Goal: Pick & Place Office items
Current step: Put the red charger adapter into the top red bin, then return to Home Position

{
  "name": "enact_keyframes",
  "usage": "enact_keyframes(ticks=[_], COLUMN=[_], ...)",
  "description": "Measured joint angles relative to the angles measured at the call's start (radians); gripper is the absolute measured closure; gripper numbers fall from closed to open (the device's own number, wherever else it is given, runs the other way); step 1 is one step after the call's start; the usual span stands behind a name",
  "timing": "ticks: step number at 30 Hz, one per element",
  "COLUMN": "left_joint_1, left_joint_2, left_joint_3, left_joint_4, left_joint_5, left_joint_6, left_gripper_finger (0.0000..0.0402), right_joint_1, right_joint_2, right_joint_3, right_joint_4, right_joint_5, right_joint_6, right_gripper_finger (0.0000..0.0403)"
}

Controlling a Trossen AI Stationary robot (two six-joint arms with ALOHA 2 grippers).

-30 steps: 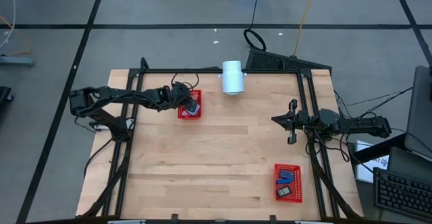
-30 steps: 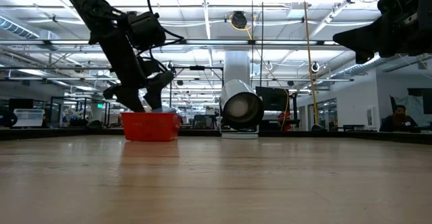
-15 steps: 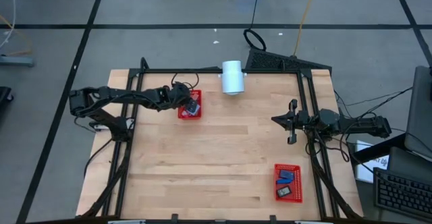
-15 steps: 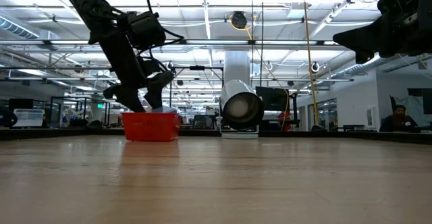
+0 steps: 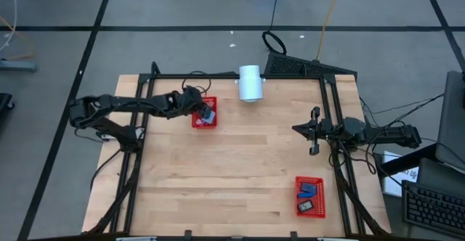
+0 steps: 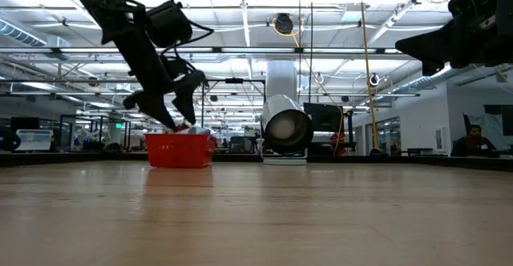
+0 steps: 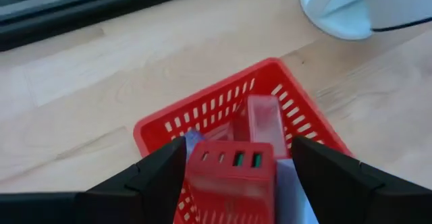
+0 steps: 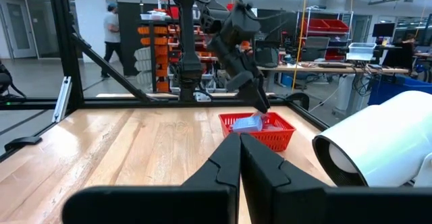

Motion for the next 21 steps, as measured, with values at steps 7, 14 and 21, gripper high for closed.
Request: enact_keyframes(ticks=[7,14,21], left_joint_1=[0.000,0.000,0.000], left_joint_2=[-0.094,-0.211,-0.324], left_joint_3=[0.000,0.000,0.000], left_joint_4=[-0.005,-0.006,-0.035], left_joint_5=[0.014,0.193,0.447], left_joint_6=[0.004,0.101,0.199], left_gripper_finger=[0.0131,0.0130,0.0130], right_joint_1=[0.000,0.000,0.000], right_joint_2=[0.000,0.000,0.000], right_joint_3=[0.000,0.000,0.000], right_joint_4=[0.000,0.000,0.000], right_joint_5=[0.000,0.000,0.000], right_joint_6=[0.000,0.000,0.000], right_gripper_finger=[0.0403,0.0403,0.0403])
